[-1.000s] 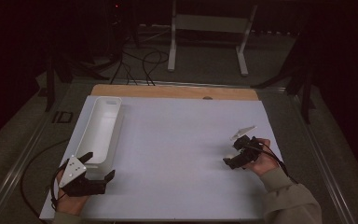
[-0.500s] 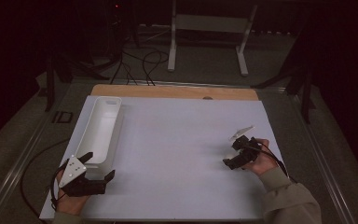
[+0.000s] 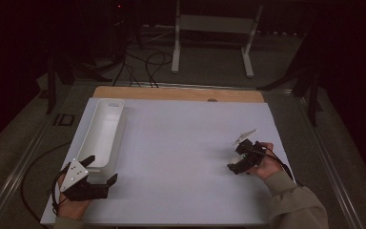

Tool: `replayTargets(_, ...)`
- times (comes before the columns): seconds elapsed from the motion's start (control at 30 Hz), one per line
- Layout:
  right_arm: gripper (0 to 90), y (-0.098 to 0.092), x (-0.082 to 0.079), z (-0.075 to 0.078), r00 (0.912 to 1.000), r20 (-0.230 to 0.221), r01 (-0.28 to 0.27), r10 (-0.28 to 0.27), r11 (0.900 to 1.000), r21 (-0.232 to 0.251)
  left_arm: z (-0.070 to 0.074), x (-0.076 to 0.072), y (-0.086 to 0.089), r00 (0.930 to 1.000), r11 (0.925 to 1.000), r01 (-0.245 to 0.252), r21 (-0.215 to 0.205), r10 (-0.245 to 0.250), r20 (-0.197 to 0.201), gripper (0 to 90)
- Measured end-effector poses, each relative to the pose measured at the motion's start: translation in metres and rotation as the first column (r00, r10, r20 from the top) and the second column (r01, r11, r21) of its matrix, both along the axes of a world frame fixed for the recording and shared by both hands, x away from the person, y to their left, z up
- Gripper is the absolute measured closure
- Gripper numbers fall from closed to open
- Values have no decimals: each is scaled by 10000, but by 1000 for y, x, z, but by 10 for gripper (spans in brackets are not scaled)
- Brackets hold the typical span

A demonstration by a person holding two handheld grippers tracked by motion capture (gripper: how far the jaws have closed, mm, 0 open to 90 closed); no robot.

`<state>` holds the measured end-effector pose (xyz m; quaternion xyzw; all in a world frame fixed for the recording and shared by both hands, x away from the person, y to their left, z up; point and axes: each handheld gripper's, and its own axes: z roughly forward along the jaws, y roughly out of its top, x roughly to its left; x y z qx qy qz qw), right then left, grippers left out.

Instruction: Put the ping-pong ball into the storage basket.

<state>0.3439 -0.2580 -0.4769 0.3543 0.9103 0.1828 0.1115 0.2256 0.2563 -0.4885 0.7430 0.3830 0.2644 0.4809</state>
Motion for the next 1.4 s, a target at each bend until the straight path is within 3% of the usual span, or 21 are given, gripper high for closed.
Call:
replayTargets(0.67,126,2,1,-4,9996,-286,22,-26,9999,-145,0,0,0,10000,10000,0,1,0,1,0)
replayTargets(1.07,451,6,2,-9,9982,-585,-121,93,9988,-475,0,0,0,10000,10000,-2,4,2,3,0)
replayTargets(1.4,501,7,2,-10,9969,-773,-220,168,9974,-681,0,0,0,10000,10000,-4,20,4,4,0)
